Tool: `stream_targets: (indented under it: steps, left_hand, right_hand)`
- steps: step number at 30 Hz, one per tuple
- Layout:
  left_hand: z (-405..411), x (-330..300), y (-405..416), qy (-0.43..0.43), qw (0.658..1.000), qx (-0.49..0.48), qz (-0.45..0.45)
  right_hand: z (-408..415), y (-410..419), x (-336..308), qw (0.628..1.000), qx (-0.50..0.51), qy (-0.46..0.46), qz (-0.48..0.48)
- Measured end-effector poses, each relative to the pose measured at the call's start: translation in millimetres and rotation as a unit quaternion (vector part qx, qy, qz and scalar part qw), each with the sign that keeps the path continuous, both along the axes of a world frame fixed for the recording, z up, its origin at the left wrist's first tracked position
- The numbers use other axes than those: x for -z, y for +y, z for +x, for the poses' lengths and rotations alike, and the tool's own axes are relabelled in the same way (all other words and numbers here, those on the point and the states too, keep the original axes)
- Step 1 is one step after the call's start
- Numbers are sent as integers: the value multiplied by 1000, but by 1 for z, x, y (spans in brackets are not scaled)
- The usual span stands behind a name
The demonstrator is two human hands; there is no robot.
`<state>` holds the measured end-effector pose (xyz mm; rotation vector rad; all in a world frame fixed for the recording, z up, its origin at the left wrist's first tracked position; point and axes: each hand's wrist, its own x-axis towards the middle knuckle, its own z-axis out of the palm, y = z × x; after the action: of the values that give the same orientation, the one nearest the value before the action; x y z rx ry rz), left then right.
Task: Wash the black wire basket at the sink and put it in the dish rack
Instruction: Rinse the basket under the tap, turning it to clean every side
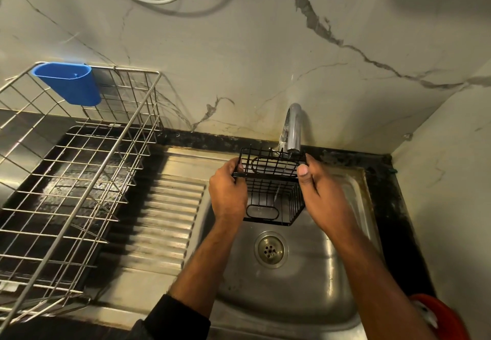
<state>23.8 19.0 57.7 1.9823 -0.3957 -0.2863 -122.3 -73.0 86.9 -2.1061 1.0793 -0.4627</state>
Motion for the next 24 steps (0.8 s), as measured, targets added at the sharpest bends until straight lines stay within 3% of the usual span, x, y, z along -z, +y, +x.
stream_targets:
  steps: [24]
  left_hand:
    - [-10,-7,6,16,1000,0,-12]
  right_hand:
    - [-10,-3,0,996,10,-2,-89]
